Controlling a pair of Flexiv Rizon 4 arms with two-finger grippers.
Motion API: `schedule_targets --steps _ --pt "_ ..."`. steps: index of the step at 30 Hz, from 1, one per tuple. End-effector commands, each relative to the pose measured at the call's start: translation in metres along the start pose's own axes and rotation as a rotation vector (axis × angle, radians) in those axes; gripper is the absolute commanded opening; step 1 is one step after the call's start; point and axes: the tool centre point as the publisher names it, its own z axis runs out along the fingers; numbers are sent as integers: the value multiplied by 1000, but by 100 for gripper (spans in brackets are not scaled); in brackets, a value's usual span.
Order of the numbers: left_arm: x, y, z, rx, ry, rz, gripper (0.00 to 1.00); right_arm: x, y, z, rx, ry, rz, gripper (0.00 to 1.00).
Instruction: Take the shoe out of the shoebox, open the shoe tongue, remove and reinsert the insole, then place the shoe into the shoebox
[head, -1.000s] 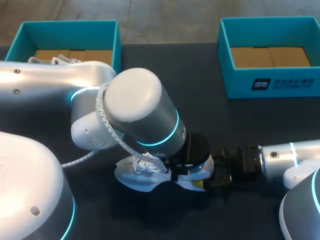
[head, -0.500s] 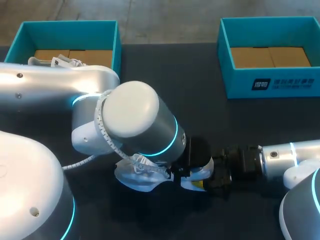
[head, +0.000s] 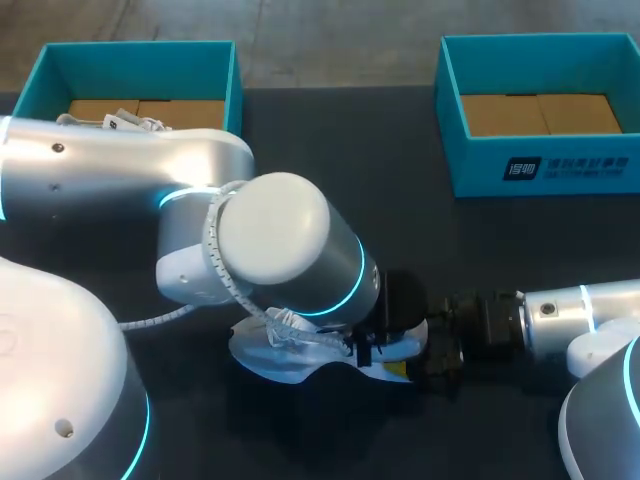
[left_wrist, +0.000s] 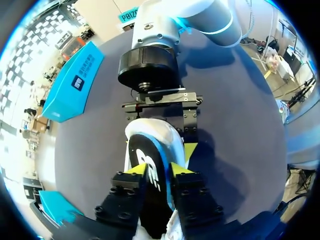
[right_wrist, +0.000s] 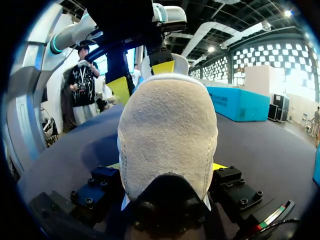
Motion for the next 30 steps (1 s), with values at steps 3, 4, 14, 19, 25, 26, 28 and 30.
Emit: schedule_targets --steps 3,4,14,19,25,26,28,30 --pt "-4 -1 2 2 1 -12 0 2 0 1 6 0 1 0" --pt "-5 0 2 3 2 -13 0 2 0 1 6 0 1 0" --pt "-7 2 -15 54 89 5 0 2 0 1 6 0 1 0" --pt "-7 -6 -24 82 116 23 0 2 0 1 6 0 1 0" --pt "-14 -14 -28 102 125 20 0 2 0 1 6 0 1 0" --pt "-16 -15 -28 103 127 19 0 2 0 1 6 0 1 0" --pt "-18 -16 -27 100 135 15 0 2 0 1 6 0 1 0" --pt "-18 -16 -24 96 141 15 2 2 0 1 6 0 1 0"
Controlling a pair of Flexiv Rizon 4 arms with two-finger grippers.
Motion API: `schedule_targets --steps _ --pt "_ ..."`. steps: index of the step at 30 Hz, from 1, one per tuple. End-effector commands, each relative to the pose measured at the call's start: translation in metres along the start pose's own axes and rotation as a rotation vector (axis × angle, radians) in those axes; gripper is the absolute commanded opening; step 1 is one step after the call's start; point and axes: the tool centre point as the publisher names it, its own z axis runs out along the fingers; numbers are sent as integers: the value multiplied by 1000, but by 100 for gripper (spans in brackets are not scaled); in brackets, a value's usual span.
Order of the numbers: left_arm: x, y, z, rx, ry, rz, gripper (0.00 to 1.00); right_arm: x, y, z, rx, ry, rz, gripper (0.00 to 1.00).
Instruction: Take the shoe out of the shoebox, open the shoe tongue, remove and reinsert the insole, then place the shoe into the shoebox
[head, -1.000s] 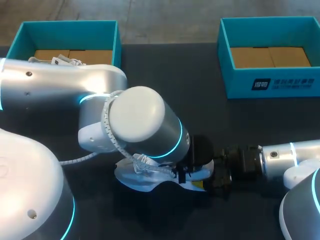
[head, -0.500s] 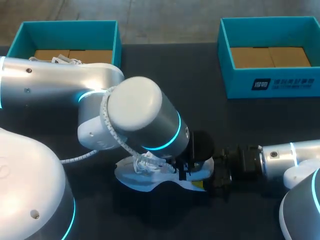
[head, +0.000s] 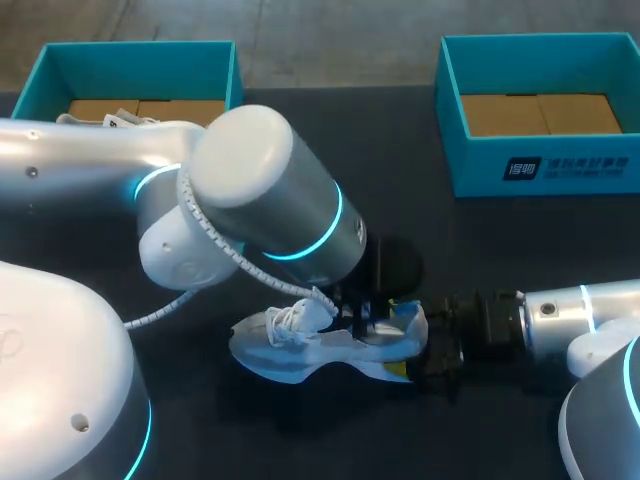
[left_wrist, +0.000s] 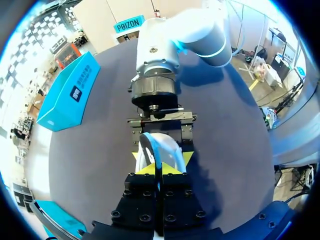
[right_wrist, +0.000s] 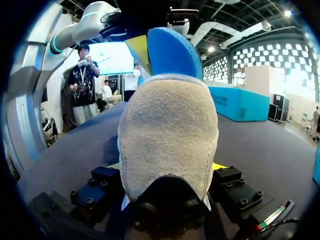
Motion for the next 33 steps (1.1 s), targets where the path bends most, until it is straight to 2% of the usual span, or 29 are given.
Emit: schedule_targets --steps 1,2,4,8,14,19,33 --pt "-3 1 4 -9 14 3 18 2 0 1 6 0 1 0" --pt "-2 2 6 -14 12 4 29 2 0 1 6 0 1 0" --pt "0 2 11 -23 0 4 38 2 0 1 6 0 1 0" --pt "1 4 14 -29 -6 2 42 2 0 1 6 0 1 0" --pt "6 9 14 -7 -4 -9 43 2 0 1 6 0 1 0" --pt "15 12 20 -6 -63 -12 41 2 0 1 6 0 1 0" --pt "12 13 31 8 -115 -42 40 2 0 1 6 0 1 0"
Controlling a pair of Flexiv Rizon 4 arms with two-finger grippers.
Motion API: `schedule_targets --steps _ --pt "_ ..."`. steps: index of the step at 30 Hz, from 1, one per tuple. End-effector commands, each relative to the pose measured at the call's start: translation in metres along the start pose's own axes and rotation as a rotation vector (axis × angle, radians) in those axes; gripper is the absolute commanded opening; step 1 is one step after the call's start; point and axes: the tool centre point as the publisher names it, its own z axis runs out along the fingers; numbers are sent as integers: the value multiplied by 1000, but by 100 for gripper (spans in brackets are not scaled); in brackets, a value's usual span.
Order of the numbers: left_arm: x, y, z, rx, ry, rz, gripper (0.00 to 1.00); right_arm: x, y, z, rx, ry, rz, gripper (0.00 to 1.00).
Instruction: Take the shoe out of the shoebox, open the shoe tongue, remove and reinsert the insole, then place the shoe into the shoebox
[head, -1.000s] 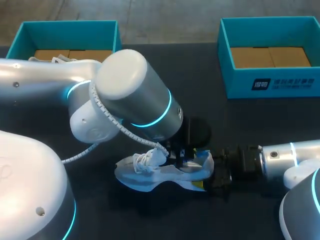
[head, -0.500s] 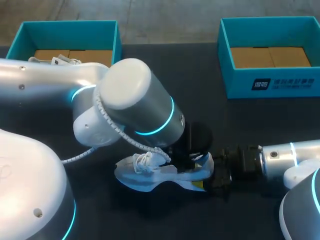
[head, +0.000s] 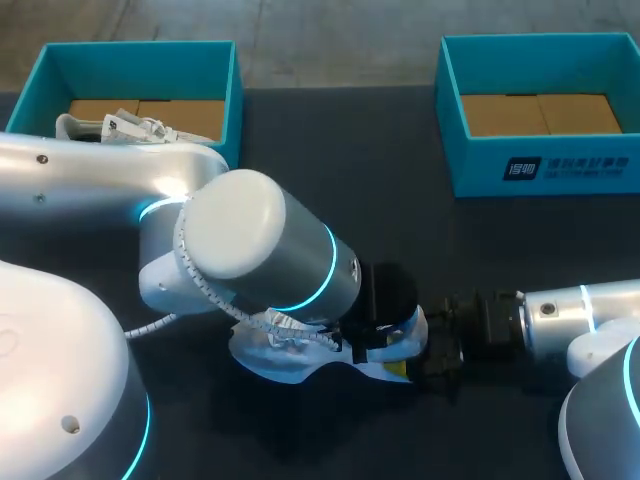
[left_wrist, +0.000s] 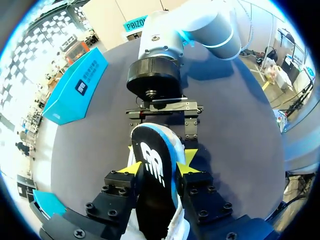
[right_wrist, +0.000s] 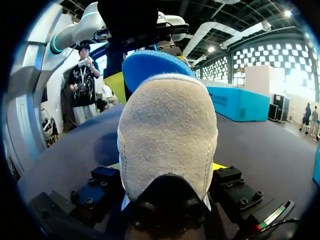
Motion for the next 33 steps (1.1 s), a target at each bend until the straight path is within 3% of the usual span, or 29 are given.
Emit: schedule_targets --steps 1,6,7,8,9,21,28,33 --pt "2 0 7 -2 -5 -2 40 2 0 1 6 0 1 0" --pt "1 -1 13 -9 -27 -13 38 2 0 1 6 0 1 0" --pt "0 -1 14 -9 -25 -17 33 2 0 1 6 0 1 0" --pt "-1 -1 14 -9 -25 -21 8 2 0 1 6 0 1 0" --pt "-3 -1 14 -9 -26 -24 0 2 0 1 6 0 1 0" --pt "-22 -16 -9 47 37 -39 0 2 0 1 6 0 1 0" --pt "-32 -28 -6 51 40 -68 0 2 0 1 6 0 1 0" --pt "-27 -30 -5 53 50 -67 1 2 0 1 6 0 1 0"
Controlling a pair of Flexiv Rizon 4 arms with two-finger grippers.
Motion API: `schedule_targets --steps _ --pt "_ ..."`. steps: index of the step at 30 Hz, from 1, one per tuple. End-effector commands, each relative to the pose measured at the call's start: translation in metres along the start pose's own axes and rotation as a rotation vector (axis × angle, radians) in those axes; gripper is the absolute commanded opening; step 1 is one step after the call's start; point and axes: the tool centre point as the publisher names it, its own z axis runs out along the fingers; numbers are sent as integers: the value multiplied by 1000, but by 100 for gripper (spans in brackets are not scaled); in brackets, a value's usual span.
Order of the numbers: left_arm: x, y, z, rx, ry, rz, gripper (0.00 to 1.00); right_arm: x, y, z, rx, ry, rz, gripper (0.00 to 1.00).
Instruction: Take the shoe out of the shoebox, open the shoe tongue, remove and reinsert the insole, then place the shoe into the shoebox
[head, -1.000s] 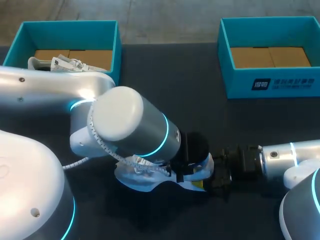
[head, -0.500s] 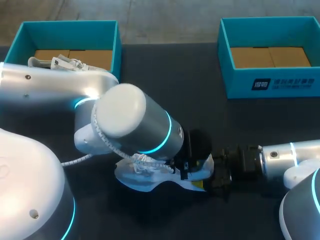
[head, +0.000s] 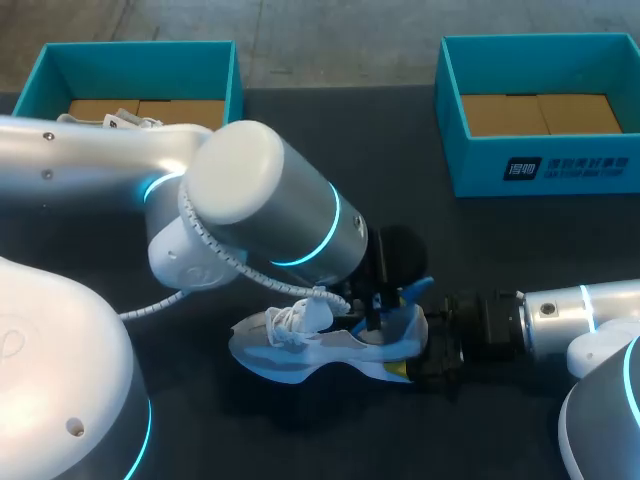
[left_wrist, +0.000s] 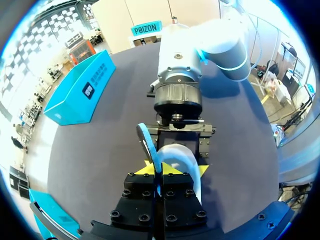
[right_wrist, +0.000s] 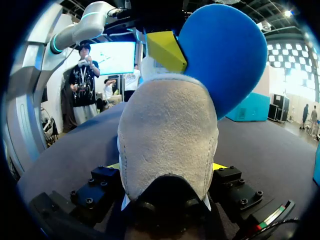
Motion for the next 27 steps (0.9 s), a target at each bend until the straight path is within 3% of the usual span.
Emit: schedule_targets --steps 1,2,8,17,27 --pt "3 -2 3 -1 5 7 22 2 0 1 6 0 1 0" --pt "5 -1 3 0 5 10 31 2 0 1 6 0 1 0" --pt "12 8 3 11 -6 5 44 2 0 1 6 0 1 0" --pt "20 22 5 51 -35 -28 45 2 0 1 6 0 1 0" --pt "9 18 14 59 -65 -52 43 2 0 1 6 0 1 0"
